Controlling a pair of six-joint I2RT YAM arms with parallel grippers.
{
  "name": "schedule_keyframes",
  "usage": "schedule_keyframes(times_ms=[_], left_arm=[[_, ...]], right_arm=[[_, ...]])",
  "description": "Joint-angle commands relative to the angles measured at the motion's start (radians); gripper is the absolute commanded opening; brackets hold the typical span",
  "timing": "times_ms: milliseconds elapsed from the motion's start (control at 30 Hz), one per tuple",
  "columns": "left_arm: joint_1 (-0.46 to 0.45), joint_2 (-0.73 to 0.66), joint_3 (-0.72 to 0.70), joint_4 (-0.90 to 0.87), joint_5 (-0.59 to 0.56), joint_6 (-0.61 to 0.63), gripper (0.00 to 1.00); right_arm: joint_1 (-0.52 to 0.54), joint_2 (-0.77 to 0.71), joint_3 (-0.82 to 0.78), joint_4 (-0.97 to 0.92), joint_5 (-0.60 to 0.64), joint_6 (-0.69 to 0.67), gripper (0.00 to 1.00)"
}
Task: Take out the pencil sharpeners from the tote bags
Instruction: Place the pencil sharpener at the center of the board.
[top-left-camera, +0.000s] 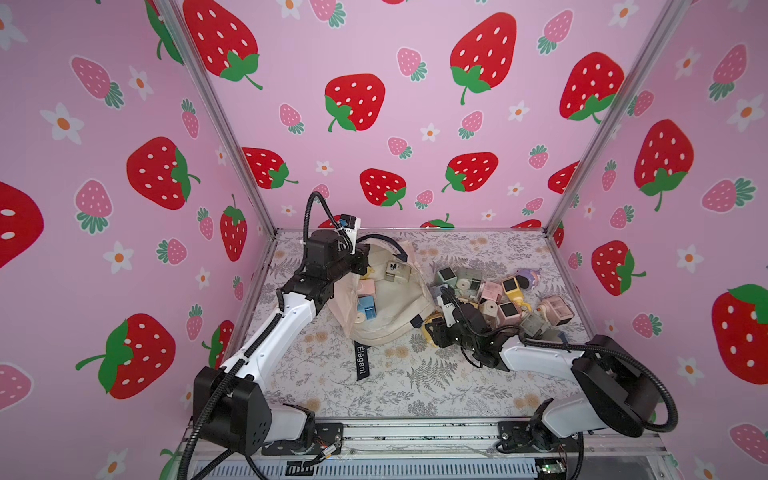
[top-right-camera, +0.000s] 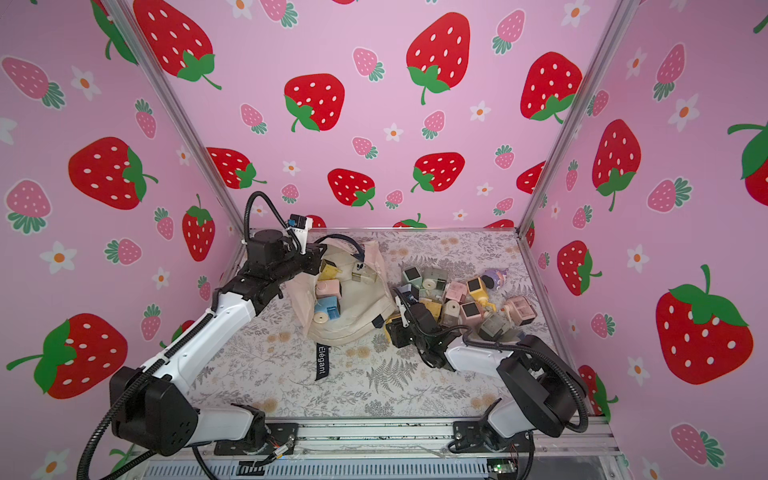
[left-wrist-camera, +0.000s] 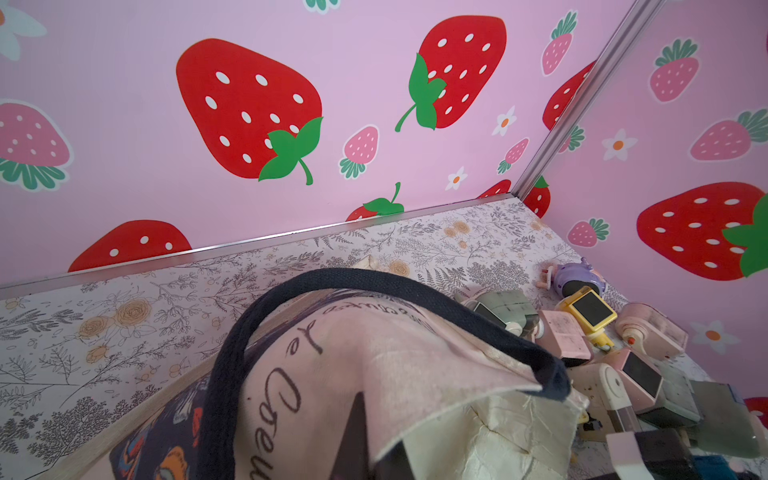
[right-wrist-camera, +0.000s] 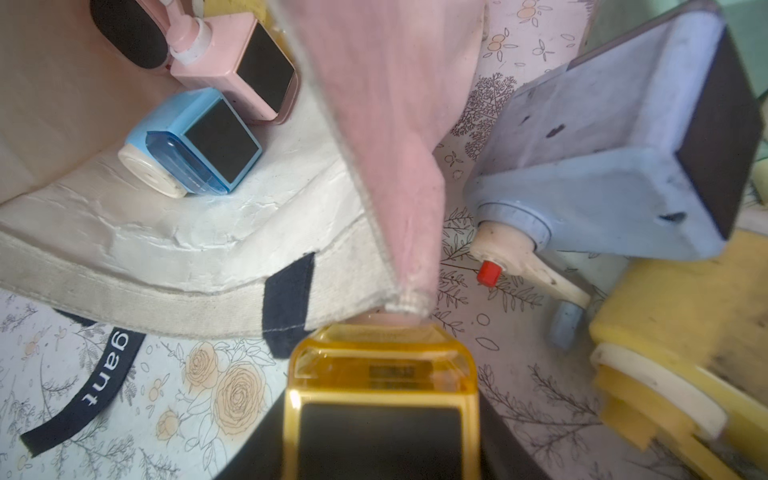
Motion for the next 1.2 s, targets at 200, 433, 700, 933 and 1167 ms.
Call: schedule_keyframes(times_ms=[200, 433, 700, 933, 1167], left_arm=[[-0.004, -0.041, 0.024, 0.061, 0.011, 0.019, 0.0], [-0.004, -0.041, 0.024, 0.06, 0.013, 0.019, 0.0], [-0.004, -0.044, 0.023, 0.06, 0.014, 0.017, 0.0], [-0.003, -0.042, 0.024, 0.059, 0.014, 0.017, 0.0], [-0.003, -0.042, 0.024, 0.059, 0.014, 0.017, 0.0]], right_arm=[[-0.017, 0.029, -0.013, -0.003, -0.018, 0.035, 0.58], [-0.026, -0.061, -0.049, -0.024, 0.046, 0.023, 0.78], [-0.026, -0.202, -0.06, -0.067, 0.095, -0.041, 0.86], [-0.025, -0.26, -0.08, 0.014, 0.047, -0.091, 0.87], [0.035, -0.225, -0.035, 0.103, -0.025, -0.18, 0.86]])
